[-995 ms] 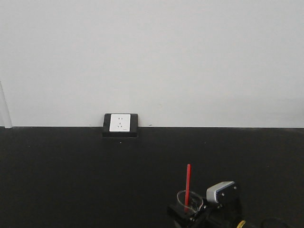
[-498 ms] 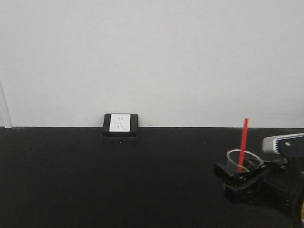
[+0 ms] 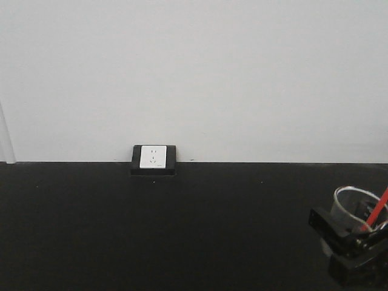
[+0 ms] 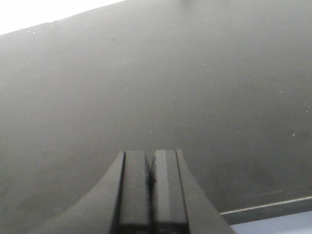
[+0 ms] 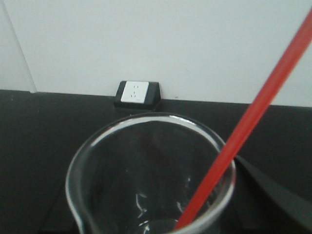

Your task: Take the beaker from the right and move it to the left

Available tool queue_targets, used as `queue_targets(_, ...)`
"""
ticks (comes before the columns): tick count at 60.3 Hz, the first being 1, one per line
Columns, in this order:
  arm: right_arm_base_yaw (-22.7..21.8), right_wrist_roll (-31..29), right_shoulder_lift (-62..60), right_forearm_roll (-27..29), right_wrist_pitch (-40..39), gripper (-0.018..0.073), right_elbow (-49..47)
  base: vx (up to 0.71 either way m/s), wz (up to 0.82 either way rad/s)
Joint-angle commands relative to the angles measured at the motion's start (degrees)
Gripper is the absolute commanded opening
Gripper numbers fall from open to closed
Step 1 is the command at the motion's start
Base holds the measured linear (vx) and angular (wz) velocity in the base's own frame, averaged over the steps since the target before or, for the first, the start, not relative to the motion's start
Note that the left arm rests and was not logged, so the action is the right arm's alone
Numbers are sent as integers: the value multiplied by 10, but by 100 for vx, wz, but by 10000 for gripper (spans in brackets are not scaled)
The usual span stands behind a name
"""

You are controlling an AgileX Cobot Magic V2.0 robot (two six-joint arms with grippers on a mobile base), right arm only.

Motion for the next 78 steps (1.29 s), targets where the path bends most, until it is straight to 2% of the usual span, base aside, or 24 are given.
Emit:
queue_targets(1, 3, 1, -8, -6, -1, -3, -3, 0, 0)
queue_targets(78, 3, 1, -8, -10, -1, -3, -2, -1, 4)
